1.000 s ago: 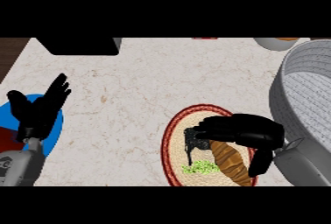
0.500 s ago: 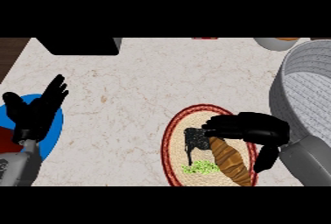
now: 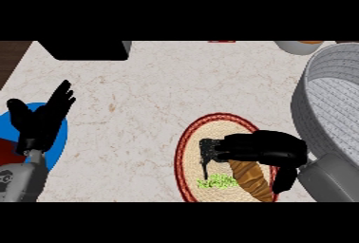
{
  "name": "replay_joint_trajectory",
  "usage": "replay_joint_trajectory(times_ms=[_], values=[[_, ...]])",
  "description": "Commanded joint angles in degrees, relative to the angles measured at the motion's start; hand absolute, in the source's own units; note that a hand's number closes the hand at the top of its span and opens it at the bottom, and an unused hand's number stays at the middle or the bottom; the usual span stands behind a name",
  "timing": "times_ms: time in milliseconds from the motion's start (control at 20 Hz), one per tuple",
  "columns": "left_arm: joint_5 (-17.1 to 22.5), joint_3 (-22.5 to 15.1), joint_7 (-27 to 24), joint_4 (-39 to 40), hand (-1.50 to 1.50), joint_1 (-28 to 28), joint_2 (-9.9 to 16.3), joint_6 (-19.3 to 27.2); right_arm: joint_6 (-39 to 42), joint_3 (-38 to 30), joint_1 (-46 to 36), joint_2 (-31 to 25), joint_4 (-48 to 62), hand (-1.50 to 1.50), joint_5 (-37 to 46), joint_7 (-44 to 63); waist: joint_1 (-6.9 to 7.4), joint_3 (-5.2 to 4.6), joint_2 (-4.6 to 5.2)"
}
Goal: Pick the croissant from the placemat and place it in the basket
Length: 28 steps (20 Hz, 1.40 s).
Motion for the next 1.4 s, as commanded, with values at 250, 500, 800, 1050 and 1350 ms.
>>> replay_joint_trajectory(times_ms=[250, 500, 800, 1050, 1350], values=[[-0.41, 2.28, 3.81, -3.67, 0.00, 0.28, -0.18, -1.88, 1.00, -2.61, 2.69, 0.98, 0.19, -1.50, 6.54, -4.71, -0.07, 0.00, -0.05], [-2.88, 0.72, -0.52, 0.94, 0.00, -0.27, -2.97, -0.62, -7.55, 2.41, 0.80, 2.20, 4.25, 1.50, 13.88, -8.05, 0.09, 0.01, 0.13], [-1.88, 2.10, 0.62, -4.52, 0.00, 3.92, -2.60, -2.49, -9.26, 3.27, 6.95, 4.83, 1.94, 1.50, 16.47, -6.80, 0.02, 0.00, -0.07], [-3.24, 2.34, 0.99, -1.46, 0.00, 0.28, -3.55, -1.91, -7.14, 2.15, 7.45, 3.55, -2.24, 1.50, 18.33, -7.31, -0.23, -0.01, -0.06], [-2.52, 3.68, 1.81, -2.24, 0.00, 1.34, -2.59, -1.18, -8.31, -16.95, 5.65, 12.49, 8.79, 1.50, 11.47, 23.10, -3.55, -0.29, 0.17]])
